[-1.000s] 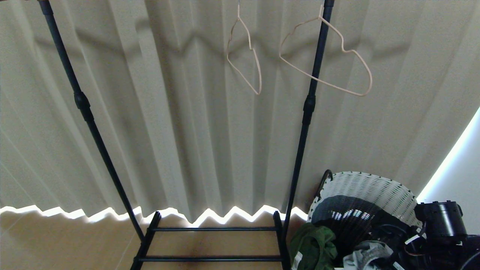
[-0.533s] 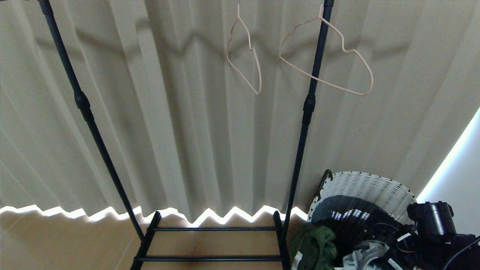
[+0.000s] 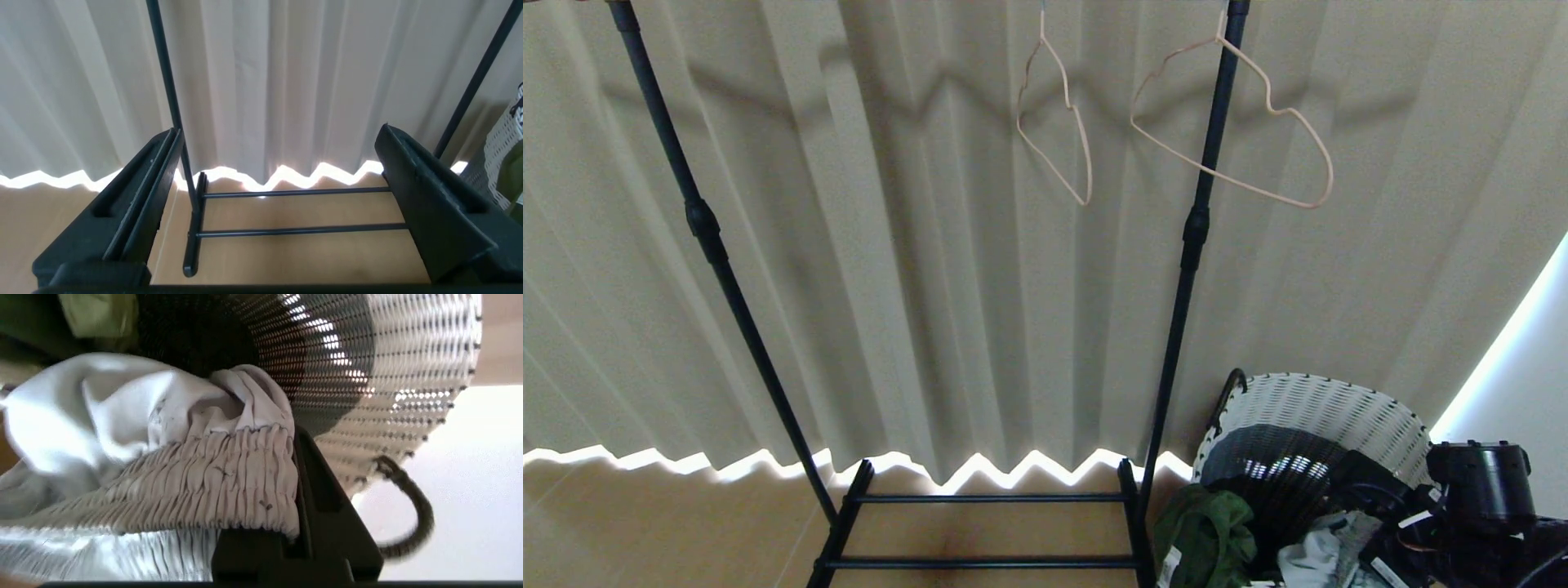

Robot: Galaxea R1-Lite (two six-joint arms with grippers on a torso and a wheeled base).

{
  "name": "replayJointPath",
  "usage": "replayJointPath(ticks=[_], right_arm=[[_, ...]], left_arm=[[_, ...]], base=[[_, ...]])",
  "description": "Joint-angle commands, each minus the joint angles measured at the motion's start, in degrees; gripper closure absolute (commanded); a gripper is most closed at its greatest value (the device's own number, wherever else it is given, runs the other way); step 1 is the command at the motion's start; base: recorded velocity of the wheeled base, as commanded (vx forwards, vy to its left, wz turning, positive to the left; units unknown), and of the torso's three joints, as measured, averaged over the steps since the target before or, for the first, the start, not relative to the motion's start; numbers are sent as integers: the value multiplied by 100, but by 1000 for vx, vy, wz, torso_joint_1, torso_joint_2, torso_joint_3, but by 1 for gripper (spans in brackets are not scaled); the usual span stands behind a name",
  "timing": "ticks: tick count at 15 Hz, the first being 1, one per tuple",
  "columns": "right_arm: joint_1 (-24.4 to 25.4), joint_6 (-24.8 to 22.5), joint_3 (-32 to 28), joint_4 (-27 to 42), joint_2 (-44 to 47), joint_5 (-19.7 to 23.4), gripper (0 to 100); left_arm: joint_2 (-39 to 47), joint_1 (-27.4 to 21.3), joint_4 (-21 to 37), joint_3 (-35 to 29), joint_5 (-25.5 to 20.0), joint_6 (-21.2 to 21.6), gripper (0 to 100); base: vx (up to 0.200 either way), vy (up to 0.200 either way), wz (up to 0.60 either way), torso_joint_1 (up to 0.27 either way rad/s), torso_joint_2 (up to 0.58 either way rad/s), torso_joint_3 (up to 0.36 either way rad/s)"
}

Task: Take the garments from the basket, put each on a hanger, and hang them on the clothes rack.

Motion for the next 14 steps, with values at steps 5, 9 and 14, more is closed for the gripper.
replayJointPath(ticks=[5,9,14], right_arm=[[9,393,749,-613,-2920,14,100],[36,938,722,-622,-3429,40,100],[36,1298,564,-622,-3447,32,100]], left_arm=[[-1,0,0,1,-2,2,0],[-1,0,0,1,-2,28,0],[-1,0,9,1,-11,37,0]], base=[[-40,0,0,0,0,1],[-200,0,0,-2,0,1],[-200,0,0,2,1,1]])
